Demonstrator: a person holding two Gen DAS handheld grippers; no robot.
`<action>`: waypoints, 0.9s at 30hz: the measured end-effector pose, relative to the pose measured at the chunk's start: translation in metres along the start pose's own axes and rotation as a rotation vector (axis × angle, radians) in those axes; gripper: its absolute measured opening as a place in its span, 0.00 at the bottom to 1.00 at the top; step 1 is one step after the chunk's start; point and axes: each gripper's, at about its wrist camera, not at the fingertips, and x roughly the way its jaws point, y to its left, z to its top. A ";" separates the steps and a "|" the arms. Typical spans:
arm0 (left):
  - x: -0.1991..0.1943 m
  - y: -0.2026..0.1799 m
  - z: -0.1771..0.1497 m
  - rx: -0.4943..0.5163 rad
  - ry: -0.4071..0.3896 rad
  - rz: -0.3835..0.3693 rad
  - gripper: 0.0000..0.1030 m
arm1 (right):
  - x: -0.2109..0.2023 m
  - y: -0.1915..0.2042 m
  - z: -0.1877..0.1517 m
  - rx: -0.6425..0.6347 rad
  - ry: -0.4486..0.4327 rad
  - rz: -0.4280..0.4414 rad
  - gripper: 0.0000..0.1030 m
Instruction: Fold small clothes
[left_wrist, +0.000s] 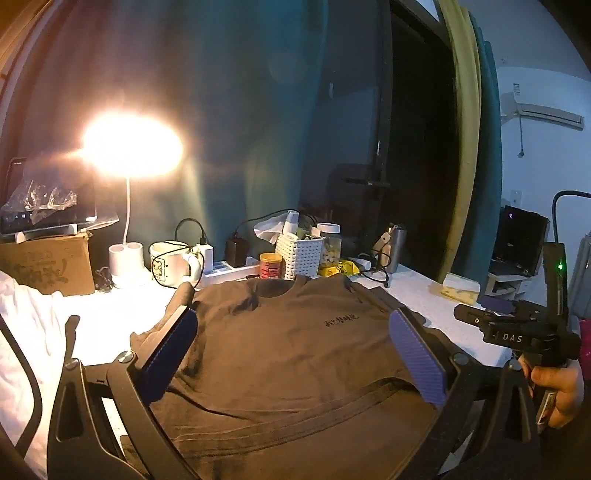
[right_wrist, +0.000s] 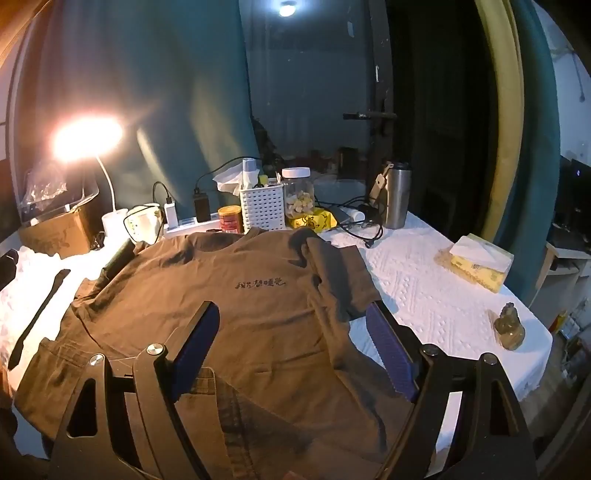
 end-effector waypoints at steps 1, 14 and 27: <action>0.001 0.000 0.000 -0.004 0.004 -0.003 0.99 | 0.000 0.000 0.000 0.000 -0.001 -0.001 0.82; 0.003 0.002 0.002 0.006 0.021 0.024 0.99 | 0.000 -0.001 0.001 0.004 0.000 0.023 0.82; 0.001 0.010 0.002 -0.030 0.015 0.049 0.99 | -0.001 0.000 0.001 -0.003 -0.012 0.029 0.78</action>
